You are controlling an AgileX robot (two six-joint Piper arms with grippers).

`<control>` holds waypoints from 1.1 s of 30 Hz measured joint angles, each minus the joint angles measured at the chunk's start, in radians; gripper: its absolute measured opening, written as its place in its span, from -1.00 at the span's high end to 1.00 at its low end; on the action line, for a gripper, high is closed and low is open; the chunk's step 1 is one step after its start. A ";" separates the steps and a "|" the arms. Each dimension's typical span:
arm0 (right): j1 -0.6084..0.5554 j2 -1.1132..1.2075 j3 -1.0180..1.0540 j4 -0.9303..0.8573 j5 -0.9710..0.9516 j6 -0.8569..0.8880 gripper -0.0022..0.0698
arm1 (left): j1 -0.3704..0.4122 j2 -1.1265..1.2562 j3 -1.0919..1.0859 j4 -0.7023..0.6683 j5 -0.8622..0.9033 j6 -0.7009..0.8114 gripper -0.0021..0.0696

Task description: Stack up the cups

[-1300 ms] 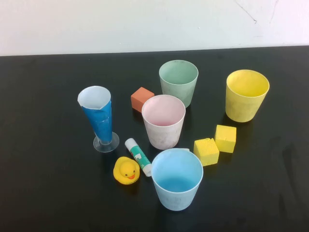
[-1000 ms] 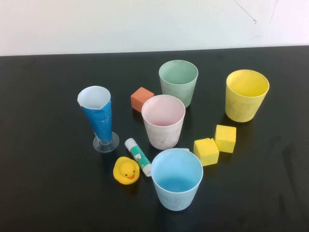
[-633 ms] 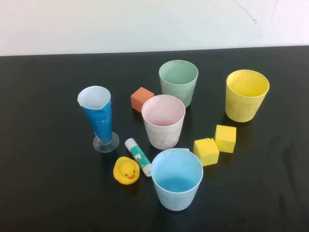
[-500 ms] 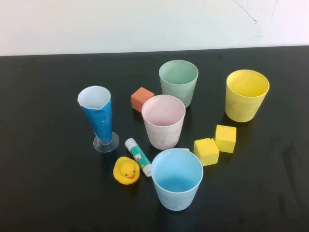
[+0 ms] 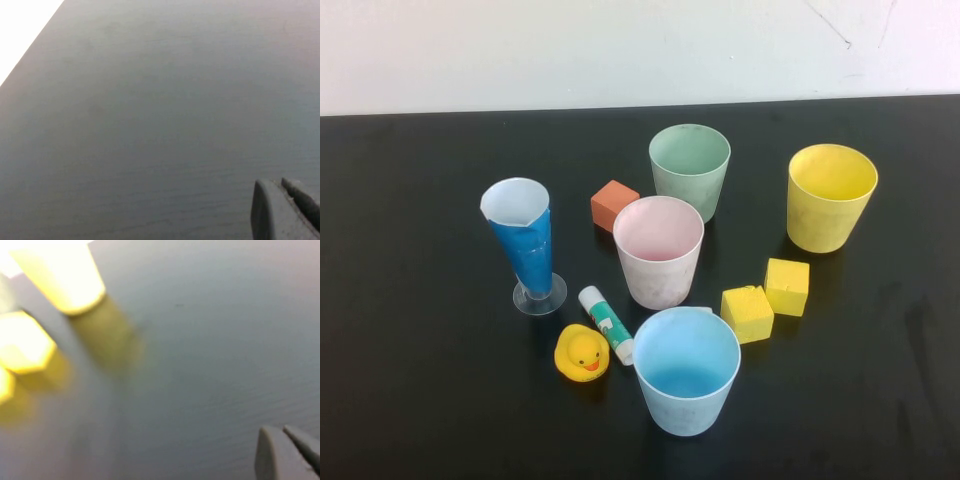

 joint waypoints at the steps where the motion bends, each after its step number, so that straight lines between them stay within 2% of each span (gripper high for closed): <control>1: 0.000 0.000 0.002 0.074 0.003 0.015 0.95 | 0.000 0.000 0.000 0.000 -0.007 0.000 0.94; 6: 0.000 0.000 0.006 0.296 0.004 0.034 0.95 | 0.000 0.000 0.002 0.002 -0.058 0.000 0.94; 15: 0.000 0.000 0.006 0.335 -0.031 -0.023 0.95 | 0.000 0.000 0.002 0.000 -0.081 -0.007 0.94; 17: 0.000 0.000 0.006 0.337 -0.048 -0.038 0.95 | 0.000 0.000 0.002 -0.037 -0.084 -0.030 0.94; 20: 0.000 0.000 0.006 0.340 -0.061 -0.055 0.95 | 0.000 0.000 0.002 -0.259 -0.099 -0.194 0.94; 23: 0.000 0.000 0.006 0.340 -0.070 -0.061 0.95 | 0.000 0.000 0.002 -0.558 -0.112 -0.374 0.94; 25: 0.000 0.000 0.006 0.340 -0.070 -0.063 0.95 | 0.000 0.000 0.002 -0.697 -0.116 -0.439 0.94; 33: 0.000 0.000 0.006 0.342 -0.055 -0.127 0.95 | 0.000 0.000 0.002 -0.821 -0.138 -0.482 0.94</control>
